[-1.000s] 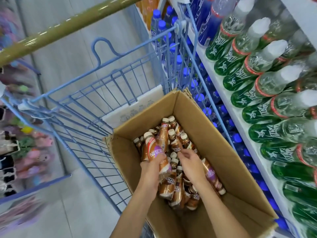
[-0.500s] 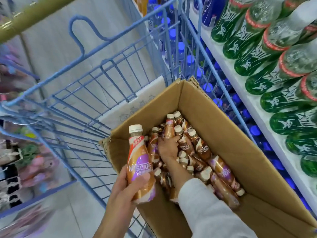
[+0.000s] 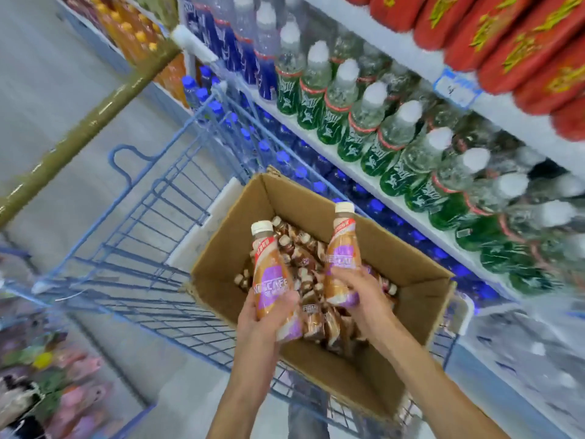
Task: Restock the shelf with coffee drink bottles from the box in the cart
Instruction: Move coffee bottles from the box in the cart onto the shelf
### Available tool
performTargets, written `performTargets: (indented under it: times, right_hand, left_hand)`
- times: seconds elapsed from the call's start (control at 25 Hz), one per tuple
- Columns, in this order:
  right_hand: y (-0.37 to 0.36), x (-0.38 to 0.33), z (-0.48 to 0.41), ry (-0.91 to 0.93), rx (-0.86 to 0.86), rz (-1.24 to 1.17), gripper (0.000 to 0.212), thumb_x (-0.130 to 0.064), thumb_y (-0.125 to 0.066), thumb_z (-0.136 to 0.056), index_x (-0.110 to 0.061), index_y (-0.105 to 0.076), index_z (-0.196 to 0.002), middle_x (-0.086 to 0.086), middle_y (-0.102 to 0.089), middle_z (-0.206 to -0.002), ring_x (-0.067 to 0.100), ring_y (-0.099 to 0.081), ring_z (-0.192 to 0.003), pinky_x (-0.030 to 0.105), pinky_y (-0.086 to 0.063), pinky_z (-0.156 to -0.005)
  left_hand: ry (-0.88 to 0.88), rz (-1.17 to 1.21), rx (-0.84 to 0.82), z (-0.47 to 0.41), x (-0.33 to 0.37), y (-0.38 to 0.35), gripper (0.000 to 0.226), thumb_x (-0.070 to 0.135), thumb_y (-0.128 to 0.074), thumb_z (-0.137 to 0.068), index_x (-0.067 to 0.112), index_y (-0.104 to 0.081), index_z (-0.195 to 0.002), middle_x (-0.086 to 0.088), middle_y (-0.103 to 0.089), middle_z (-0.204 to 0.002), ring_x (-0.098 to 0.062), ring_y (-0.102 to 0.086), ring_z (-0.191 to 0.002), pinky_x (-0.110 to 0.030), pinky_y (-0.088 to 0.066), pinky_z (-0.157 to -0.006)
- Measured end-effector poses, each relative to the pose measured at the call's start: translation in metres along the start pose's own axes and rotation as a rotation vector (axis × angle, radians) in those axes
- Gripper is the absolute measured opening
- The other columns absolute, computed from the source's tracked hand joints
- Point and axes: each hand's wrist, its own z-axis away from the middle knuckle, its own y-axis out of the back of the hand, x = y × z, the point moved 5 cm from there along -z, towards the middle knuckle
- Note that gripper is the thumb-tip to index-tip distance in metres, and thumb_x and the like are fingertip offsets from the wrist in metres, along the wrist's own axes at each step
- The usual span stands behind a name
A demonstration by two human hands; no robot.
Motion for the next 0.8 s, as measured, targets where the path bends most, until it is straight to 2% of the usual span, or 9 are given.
performTargets:
  times: [0.08,0.16,0.24,0.32,0.4,0.44,0.56,0.64,0.8]
  right_hand:
    - [0.025,-0.021,0.049,0.083,-0.003,-0.100,0.061,-0.018,-0.086,-0.062,-0.006,-0.066,-0.119,0.006,-0.077,-0.096,0.016,-0.073,-0.082,0.028,-0.057,-0.072]
    - [0.051,-0.036,0.093,0.160,-0.001,-0.146,0.064,-0.019,-0.085,-0.058,0.002,-0.067,-0.115,0.012,-0.074,-0.092,0.017,-0.070,-0.072,0.025,-0.056,-0.062]
    - [0.091,-0.044,0.130,0.244,0.041,-0.200,0.053,-0.024,-0.090,-0.054,-0.002,-0.073,-0.100,0.008,-0.073,-0.079,0.014,-0.067,-0.060,0.022,-0.053,-0.053]
    - [0.132,-0.052,0.167,0.335,0.098,-0.246,0.066,-0.041,-0.097,-0.045,-0.007,-0.076,-0.098,0.011,-0.074,-0.086,0.022,-0.068,-0.069,0.032,-0.055,-0.060]
    - [0.185,-0.058,0.205,0.441,0.193,-0.255,0.091,-0.049,-0.098,-0.040,-0.004,-0.069,-0.114,0.016,-0.074,-0.103,0.029,-0.067,-0.088,0.043,-0.052,-0.075]
    - [0.218,-0.059,0.228,0.498,0.237,-0.263,0.094,-0.048,-0.098,-0.042,-0.004,-0.065,-0.118,0.016,-0.073,-0.107,0.030,-0.067,-0.091,0.045,-0.050,-0.079]
    - [0.303,-0.060,0.292,0.612,0.315,-0.283,0.078,-0.036,-0.088,-0.053,-0.004,-0.062,-0.119,0.014,-0.073,-0.107,0.028,-0.067,-0.095,0.041,-0.054,-0.081]
    - [0.356,-0.058,0.337,0.686,0.339,-0.313,0.071,-0.034,-0.084,-0.059,-0.004,-0.063,-0.120,0.013,-0.074,-0.110,0.027,-0.068,-0.098,0.041,-0.056,-0.086]
    - [0.450,-0.051,0.418,0.750,0.381,-0.384,0.062,-0.034,-0.081,-0.067,-0.006,-0.065,-0.120,0.013,-0.074,-0.111,0.023,-0.071,-0.098,0.034,-0.058,-0.083]
  left_hand:
    - [-0.012,-0.079,-0.089,0.018,-0.003,-0.039,0.066,0.017,-0.092,-0.059,0.013,-0.066,-0.120,-0.010,-0.076,-0.097,-0.023,-0.071,-0.081,-0.033,-0.057,-0.068]
    - [-0.035,-0.143,-0.191,0.036,-0.014,-0.080,0.064,0.012,-0.085,-0.058,0.009,-0.067,-0.120,-0.009,-0.077,-0.094,-0.022,-0.071,-0.081,-0.037,-0.054,-0.078]
    - [-0.060,-0.212,-0.308,0.059,-0.032,-0.126,0.061,0.011,-0.084,-0.057,0.007,-0.069,-0.115,-0.006,-0.077,-0.091,-0.017,-0.071,-0.078,-0.037,-0.053,-0.079]
    - [-0.084,-0.288,-0.409,0.087,-0.054,-0.169,0.058,0.026,-0.085,-0.055,0.012,-0.073,-0.110,-0.007,-0.078,-0.094,-0.018,-0.071,-0.079,-0.036,-0.054,-0.079]
    - [-0.127,-0.361,-0.511,0.117,-0.083,-0.211,0.055,0.039,-0.085,-0.051,0.022,-0.076,-0.102,-0.006,-0.078,-0.095,-0.018,-0.071,-0.081,-0.037,-0.055,-0.079]
    - [-0.153,-0.399,-0.547,0.138,-0.100,-0.233,0.056,0.042,-0.085,-0.050,0.024,-0.075,-0.102,-0.005,-0.078,-0.096,-0.018,-0.072,-0.082,-0.037,-0.057,-0.079]
    - [-0.214,-0.441,-0.603,0.196,-0.153,-0.287,0.070,0.044,-0.086,-0.053,0.019,-0.068,-0.116,-0.007,-0.077,-0.105,-0.027,-0.073,-0.095,-0.046,-0.057,-0.089]
    - [-0.244,-0.475,-0.660,0.236,-0.189,-0.323,0.069,0.039,-0.087,-0.056,0.015,-0.068,-0.118,-0.009,-0.076,-0.106,-0.032,-0.071,-0.100,-0.053,-0.054,-0.094]
    - [-0.269,-0.496,-0.788,0.315,-0.257,-0.393,0.069,0.035,-0.088,-0.052,0.015,-0.068,-0.115,-0.008,-0.076,-0.103,-0.024,-0.069,-0.091,-0.044,-0.058,-0.082]
